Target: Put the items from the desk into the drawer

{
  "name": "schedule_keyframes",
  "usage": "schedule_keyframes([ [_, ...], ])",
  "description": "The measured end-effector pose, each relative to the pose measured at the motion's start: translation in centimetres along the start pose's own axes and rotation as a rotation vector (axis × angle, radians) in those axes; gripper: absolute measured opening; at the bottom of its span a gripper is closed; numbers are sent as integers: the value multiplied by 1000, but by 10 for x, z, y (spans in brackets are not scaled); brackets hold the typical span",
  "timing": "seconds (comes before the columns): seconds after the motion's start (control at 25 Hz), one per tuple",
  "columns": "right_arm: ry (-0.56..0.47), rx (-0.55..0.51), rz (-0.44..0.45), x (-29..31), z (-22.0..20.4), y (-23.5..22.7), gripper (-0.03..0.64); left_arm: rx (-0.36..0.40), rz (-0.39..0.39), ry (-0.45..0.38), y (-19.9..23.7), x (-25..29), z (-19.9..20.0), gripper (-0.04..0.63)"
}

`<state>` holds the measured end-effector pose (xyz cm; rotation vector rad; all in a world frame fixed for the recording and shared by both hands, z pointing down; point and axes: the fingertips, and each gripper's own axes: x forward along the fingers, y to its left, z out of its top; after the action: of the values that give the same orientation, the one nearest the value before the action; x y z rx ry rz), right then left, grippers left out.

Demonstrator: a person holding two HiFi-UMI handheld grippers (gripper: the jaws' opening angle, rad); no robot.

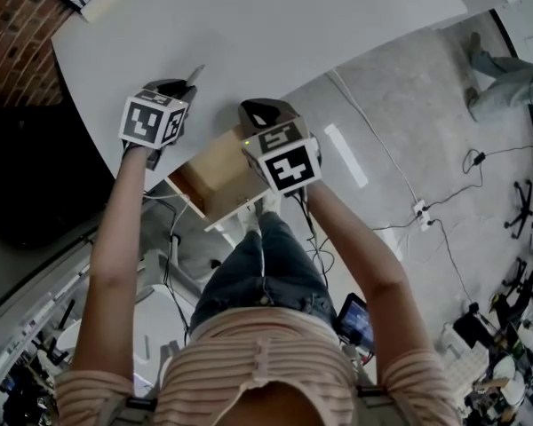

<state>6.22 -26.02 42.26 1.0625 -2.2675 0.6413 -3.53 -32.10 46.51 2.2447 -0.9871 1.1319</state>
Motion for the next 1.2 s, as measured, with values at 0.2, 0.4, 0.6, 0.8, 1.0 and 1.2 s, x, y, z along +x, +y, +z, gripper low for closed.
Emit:
schedule_keyframes([
  [0.2, 9, 13, 1, 4, -2, -1, 17, -44, 8, 38, 4, 1, -2, 65],
  [0.4, 31, 19, 10, 8, -3, 2, 17, -28, 38, 51, 5, 1, -2, 51],
  [0.6, 39, 24, 14, 5, -1, 7, 17, -108, 59, -7, 5, -9, -3, 48],
  [0.8, 49, 3, 13, 3, 1, 13, 17, -184, 50, -90, -3, -32, 1, 48],
  [1.0, 55, -2, 33, -1, 1, 32, 17, -207, 15, -168, -28, -63, -2, 48],
  [1.2, 46, -4, 39, -9, -1, 51, 17, -204, -16, -231, -53, -97, -10, 48],
])
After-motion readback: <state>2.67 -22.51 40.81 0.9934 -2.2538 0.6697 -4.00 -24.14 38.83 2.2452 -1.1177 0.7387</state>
